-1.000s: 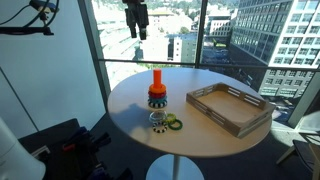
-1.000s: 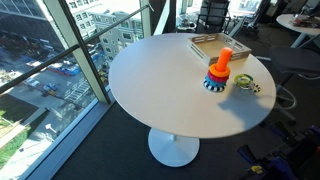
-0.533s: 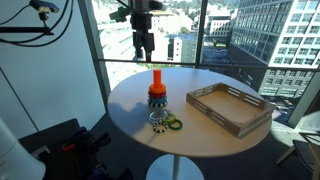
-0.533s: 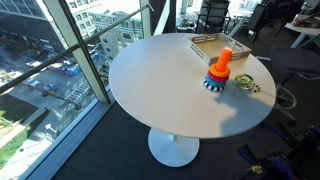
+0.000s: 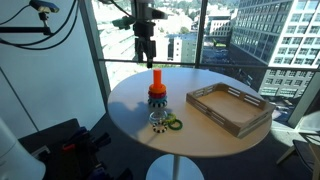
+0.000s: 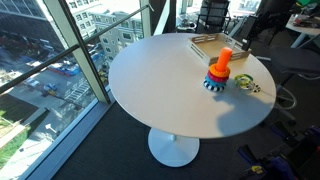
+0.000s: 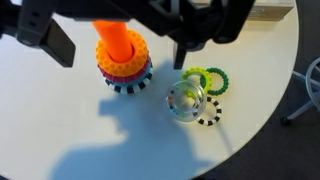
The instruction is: Remove the orange ring from the stand
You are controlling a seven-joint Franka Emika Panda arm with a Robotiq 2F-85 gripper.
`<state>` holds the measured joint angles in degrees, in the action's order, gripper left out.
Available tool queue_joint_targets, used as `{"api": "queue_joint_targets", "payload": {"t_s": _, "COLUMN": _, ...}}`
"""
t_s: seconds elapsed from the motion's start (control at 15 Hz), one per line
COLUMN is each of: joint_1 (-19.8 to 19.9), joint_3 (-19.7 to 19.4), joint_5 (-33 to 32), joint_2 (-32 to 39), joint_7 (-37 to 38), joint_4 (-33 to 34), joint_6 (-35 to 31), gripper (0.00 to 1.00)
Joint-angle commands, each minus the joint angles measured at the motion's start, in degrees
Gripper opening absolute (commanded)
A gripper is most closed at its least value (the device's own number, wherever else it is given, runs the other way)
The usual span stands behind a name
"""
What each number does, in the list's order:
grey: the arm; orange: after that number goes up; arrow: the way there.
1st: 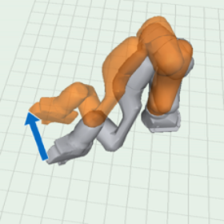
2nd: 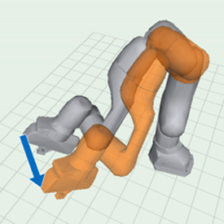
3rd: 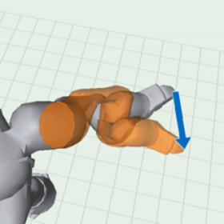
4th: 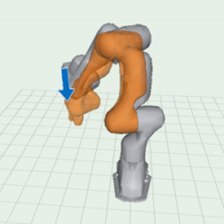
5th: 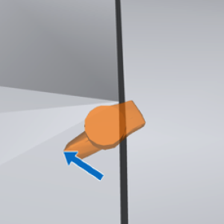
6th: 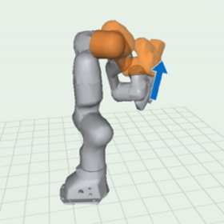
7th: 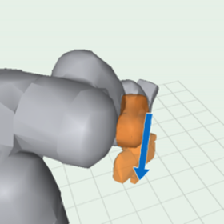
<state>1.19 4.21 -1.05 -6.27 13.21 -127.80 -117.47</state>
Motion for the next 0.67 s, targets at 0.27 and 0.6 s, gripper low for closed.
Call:
{"api": "queue_joint_targets", "payload": {"t_s": 0.27, "joint_1": -1.2, "joint_3": -0.4, "joint_5": 0.2, "joint_2": 0.9, "joint_7": 0.8, "joint_4": -0.7, "joint_6": -3.3, "gripper": 1.0}}
{"api": "queue_joint_targets", "payload": {"t_s": 0.6, "joint_1": -2.5, "joint_3": 0.0, "joint_5": 0.1, "joint_2": 3.1, "joint_7": 2.2, "joint_4": -3.2, "joint_6": -13.5, "gripper": 1.0}}
